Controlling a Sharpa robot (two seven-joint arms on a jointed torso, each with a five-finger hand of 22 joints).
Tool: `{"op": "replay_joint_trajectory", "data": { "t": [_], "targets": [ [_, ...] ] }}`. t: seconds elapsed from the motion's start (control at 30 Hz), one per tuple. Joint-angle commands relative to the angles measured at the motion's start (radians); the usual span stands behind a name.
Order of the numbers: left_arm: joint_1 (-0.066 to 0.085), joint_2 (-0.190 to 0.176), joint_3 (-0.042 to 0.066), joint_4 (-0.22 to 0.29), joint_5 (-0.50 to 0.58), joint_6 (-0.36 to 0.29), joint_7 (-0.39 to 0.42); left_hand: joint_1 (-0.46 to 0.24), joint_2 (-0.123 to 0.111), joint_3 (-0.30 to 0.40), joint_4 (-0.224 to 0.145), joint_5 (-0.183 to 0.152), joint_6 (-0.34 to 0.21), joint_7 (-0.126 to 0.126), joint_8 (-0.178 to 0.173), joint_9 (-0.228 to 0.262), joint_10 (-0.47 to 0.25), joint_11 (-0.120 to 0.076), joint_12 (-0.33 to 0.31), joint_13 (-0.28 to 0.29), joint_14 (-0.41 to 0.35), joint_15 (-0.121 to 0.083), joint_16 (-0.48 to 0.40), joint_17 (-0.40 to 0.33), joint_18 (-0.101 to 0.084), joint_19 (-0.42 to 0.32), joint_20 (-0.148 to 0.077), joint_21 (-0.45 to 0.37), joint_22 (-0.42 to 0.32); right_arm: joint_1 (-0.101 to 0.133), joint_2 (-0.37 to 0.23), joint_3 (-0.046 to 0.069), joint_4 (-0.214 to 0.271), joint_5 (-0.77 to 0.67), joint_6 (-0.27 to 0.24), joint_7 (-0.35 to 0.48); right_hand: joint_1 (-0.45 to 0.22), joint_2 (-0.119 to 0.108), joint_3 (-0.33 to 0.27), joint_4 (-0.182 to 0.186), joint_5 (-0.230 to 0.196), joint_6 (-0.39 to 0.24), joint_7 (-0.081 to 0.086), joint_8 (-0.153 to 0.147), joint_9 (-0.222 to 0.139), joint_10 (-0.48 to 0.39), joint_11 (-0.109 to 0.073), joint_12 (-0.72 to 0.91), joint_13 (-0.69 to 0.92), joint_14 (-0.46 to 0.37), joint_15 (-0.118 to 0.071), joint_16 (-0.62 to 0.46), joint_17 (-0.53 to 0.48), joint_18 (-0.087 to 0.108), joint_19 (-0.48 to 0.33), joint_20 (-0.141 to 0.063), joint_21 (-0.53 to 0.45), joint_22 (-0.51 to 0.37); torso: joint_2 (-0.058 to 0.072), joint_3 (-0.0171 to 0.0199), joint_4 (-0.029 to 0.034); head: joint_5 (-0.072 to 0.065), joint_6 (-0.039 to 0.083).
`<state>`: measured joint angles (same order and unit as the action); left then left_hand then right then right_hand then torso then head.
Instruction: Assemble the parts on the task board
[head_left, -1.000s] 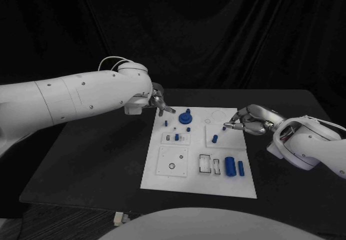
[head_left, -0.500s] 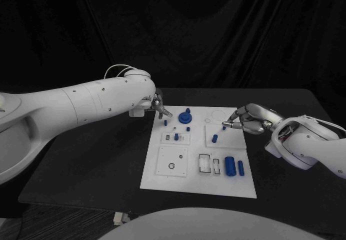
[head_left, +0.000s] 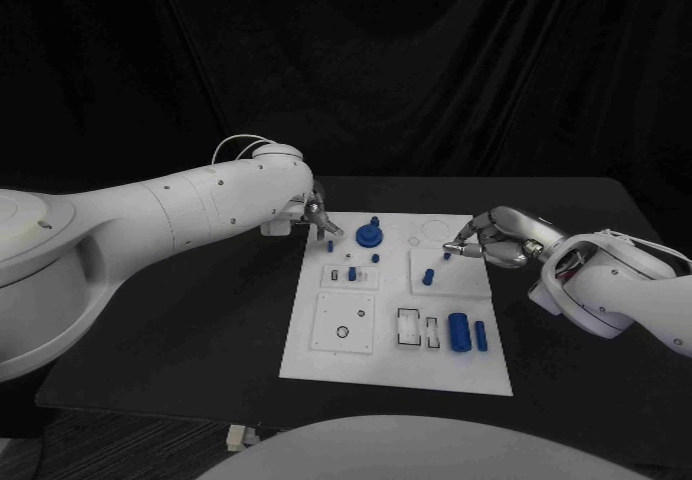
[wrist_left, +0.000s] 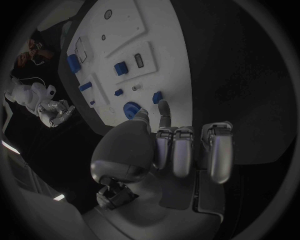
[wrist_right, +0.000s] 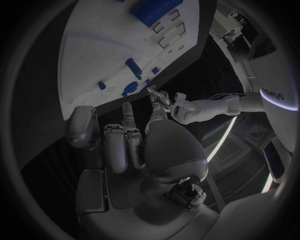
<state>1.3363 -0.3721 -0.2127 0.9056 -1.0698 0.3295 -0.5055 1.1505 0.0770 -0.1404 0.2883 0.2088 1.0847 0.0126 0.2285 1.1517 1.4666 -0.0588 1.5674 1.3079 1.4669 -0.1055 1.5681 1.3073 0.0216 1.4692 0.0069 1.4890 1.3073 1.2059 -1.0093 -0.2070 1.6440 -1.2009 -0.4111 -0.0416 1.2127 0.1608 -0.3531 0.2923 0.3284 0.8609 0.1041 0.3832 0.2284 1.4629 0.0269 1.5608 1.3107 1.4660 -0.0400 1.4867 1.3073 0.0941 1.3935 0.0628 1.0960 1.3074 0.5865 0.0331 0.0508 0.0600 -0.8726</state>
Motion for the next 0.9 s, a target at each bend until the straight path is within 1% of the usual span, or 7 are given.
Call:
{"op": "replay_joint_trajectory", "data": {
  "t": [0.03, 0.33, 0.9],
  "targets": [
    [-0.003, 0.007, 0.001, -0.008, 0.0, 0.027, 0.019, 0.012, -0.003, -0.005, 0.0, 0.0, 0.003, 0.002, -0.005, -0.001, 0.104, 0.005, 0.003, 0.263, 0.104, 0.006, 0.003, 0.263, 0.0, 0.063, 0.006, -0.009, 0.236, -0.002, 0.0, 0.001, -0.001, -0.002, -0.008, 0.0, -0.01, -0.001, -0.005, -0.001, -0.001, 0.001, -0.006, 0.006, 0.001, 0.089, -0.006, -0.006, 0.236, 0.065, -0.007, -0.001, 0.096, 0.003, 0.002, 0.0, 0.002, 0.11, -0.001, 0.0005, -0.0008, 0.001, 0.0],
    [-0.012, 0.012, 0.001, -0.022, 0.0, 0.051, 0.015, 0.016, -0.003, -0.008, 0.0, -0.007, 0.003, 0.003, -0.004, 0.0, 0.104, 0.007, 0.003, 0.263, 0.104, 0.008, 0.003, 0.263, 0.001, 0.059, 0.008, -0.016, 0.233, -0.002, 0.0, 0.001, -0.002, -0.002, -0.007, -0.001, -0.01, -0.001, -0.005, -0.001, -0.001, 0.001, -0.006, 0.006, 0.001, 0.089, -0.006, -0.006, 0.236, 0.065, -0.007, -0.001, 0.096, 0.003, 0.002, 0.0, 0.002, 0.11, 0.0, 0.0001, -0.001, 0.0, 0.0],
    [-0.025, 0.022, 0.001, -0.039, 0.0, 0.055, 0.017, 0.025, -0.007, -0.01, -0.002, -0.013, 0.001, 0.003, -0.003, 0.001, 0.104, 0.008, 0.003, 0.263, 0.104, 0.009, 0.003, 0.263, 0.004, 0.054, 0.009, -0.026, 0.23, -0.002, 0.0, 0.001, -0.001, -0.002, -0.003, -0.003, -0.009, 0.0, -0.005, -0.002, 0.0, 0.001, -0.006, 0.006, 0.001, 0.089, -0.006, -0.006, 0.235, 0.065, -0.007, -0.001, 0.095, 0.004, 0.001, 0.0, -0.001, 0.109, 0.0, 0.0004, -0.0005, -0.002, 0.0]
  ]
}}
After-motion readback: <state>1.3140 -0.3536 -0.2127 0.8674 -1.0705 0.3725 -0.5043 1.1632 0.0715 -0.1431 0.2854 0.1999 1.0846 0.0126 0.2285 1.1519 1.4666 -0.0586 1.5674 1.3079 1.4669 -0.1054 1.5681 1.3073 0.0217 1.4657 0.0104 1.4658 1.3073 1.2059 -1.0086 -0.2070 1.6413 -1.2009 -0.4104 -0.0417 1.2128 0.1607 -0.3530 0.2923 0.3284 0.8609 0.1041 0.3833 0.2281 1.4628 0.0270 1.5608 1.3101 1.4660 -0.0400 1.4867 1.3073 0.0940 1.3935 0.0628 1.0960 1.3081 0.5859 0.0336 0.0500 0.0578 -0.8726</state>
